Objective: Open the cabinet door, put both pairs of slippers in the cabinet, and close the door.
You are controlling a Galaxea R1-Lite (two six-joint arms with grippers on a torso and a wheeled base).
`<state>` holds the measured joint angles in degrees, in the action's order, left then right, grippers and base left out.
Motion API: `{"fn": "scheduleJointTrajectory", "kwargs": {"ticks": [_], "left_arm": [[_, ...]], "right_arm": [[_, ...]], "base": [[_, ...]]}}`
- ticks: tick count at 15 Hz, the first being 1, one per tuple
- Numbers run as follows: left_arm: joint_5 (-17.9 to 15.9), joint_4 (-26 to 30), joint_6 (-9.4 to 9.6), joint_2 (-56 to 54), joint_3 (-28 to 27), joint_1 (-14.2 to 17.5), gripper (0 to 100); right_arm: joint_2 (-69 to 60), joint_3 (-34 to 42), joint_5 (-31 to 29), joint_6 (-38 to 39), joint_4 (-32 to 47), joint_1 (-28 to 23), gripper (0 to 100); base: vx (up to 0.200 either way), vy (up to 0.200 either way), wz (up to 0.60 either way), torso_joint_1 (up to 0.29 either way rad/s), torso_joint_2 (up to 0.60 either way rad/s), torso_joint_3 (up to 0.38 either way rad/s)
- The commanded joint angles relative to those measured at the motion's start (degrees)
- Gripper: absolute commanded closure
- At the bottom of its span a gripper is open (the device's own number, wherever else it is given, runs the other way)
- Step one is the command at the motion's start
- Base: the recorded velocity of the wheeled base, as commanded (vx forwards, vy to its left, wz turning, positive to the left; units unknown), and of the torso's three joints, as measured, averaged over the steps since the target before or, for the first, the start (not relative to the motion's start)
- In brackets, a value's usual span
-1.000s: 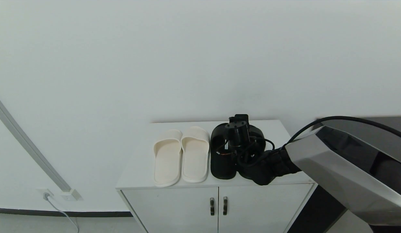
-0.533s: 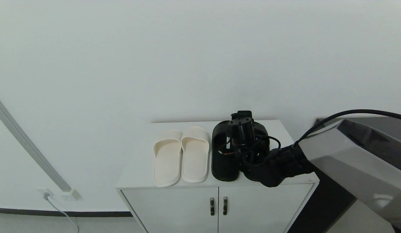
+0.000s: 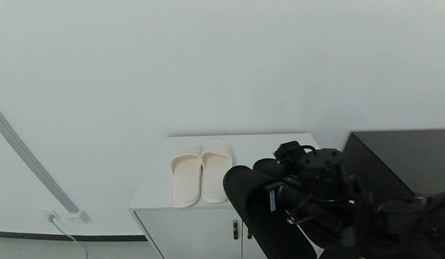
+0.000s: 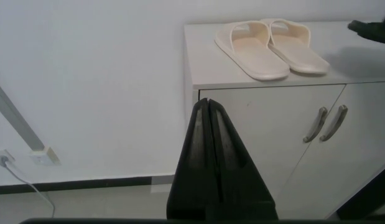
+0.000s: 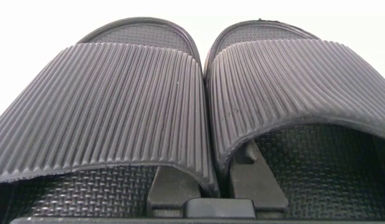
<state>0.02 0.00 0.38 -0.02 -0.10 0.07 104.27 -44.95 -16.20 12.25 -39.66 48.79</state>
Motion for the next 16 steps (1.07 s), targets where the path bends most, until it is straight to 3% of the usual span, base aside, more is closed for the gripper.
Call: {"fn": "scheduleJointTrajectory", "kwargs": {"ticks": [1, 4, 16], "left_arm": [[-0.02, 0.00, -0.03, 0.02, 0.01, 0.01, 100], [-0.02, 0.00, -0.03, 0.02, 0.01, 0.01, 100], [0.06, 0.00, -0.03, 0.02, 0.01, 0.01, 100]], "right_arm": [[-8.38, 5.40, 3.02, -0.12, -0.69, 0.87, 100], [-7.59, 6.45, 3.37, -0.03, -0.69, 0.61, 100], [-7.15, 7.51, 3.46, -0.12, -0.95, 0.61, 100]], "base": [[0.000, 0.000, 0.00, 0.000, 0.00, 0.000], [0.000, 0.000, 0.00, 0.000, 0.00, 0.000], [-0.200, 0.000, 0.00, 0.001, 0.00, 0.002]]}}
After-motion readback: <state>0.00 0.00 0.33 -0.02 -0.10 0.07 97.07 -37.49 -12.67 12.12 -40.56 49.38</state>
